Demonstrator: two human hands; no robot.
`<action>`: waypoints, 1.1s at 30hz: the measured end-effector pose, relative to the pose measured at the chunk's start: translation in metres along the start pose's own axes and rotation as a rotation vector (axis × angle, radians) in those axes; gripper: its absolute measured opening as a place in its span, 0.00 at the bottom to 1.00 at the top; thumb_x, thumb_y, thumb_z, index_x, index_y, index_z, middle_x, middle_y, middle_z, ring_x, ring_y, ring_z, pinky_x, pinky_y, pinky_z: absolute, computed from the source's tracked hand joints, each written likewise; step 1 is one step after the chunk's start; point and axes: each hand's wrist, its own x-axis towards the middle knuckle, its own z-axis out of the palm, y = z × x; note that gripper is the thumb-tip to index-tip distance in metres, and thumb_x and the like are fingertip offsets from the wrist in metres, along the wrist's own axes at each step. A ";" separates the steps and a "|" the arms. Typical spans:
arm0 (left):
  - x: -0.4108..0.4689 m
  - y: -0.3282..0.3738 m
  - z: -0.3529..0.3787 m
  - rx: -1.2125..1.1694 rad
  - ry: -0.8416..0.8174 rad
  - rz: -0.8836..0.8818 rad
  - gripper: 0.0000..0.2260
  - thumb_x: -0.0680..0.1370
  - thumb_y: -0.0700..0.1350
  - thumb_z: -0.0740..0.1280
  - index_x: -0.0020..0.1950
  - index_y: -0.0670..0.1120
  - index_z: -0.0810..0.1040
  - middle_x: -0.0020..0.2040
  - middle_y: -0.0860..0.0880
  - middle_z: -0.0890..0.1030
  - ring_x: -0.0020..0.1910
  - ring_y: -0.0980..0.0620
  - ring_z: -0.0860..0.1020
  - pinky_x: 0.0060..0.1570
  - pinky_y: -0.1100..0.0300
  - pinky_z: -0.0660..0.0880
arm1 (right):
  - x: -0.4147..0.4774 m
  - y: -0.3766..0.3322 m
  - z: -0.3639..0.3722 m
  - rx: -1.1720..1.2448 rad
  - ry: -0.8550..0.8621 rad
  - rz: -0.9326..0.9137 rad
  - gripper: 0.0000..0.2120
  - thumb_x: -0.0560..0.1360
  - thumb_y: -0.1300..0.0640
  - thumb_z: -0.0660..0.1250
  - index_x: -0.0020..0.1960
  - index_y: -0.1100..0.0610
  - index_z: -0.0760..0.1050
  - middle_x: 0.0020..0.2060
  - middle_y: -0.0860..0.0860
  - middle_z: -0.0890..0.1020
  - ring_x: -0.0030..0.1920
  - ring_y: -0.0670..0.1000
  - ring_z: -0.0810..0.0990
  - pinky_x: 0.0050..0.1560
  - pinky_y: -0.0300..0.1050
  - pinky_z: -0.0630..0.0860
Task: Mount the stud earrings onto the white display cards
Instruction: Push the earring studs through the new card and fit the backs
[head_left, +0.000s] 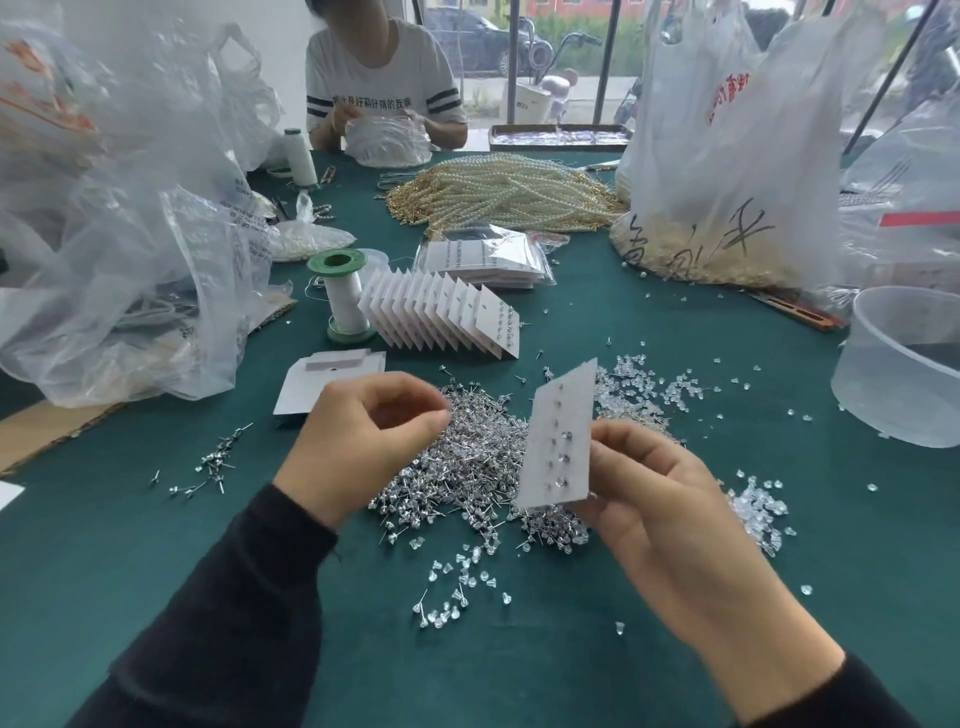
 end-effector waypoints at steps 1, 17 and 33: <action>-0.004 0.008 0.003 -0.269 -0.124 0.028 0.04 0.66 0.39 0.73 0.35 0.48 0.82 0.36 0.52 0.83 0.37 0.59 0.79 0.39 0.66 0.75 | 0.001 0.000 0.000 0.100 -0.023 0.059 0.04 0.63 0.62 0.69 0.37 0.59 0.82 0.39 0.59 0.84 0.39 0.54 0.83 0.40 0.45 0.80; -0.018 0.013 0.032 -0.479 -0.199 0.008 0.04 0.63 0.39 0.71 0.35 0.47 0.84 0.40 0.50 0.75 0.44 0.50 0.70 0.46 0.59 0.71 | -0.006 0.003 0.009 0.099 -0.166 0.111 0.08 0.66 0.64 0.68 0.45 0.63 0.80 0.43 0.60 0.83 0.43 0.56 0.83 0.48 0.53 0.81; -0.018 0.009 0.037 -0.405 -0.171 -0.017 0.04 0.64 0.40 0.74 0.35 0.44 0.80 0.36 0.39 0.80 0.38 0.43 0.77 0.42 0.50 0.75 | -0.004 0.012 0.010 -0.276 -0.053 -0.199 0.07 0.65 0.57 0.70 0.40 0.59 0.81 0.37 0.55 0.85 0.39 0.52 0.85 0.41 0.40 0.80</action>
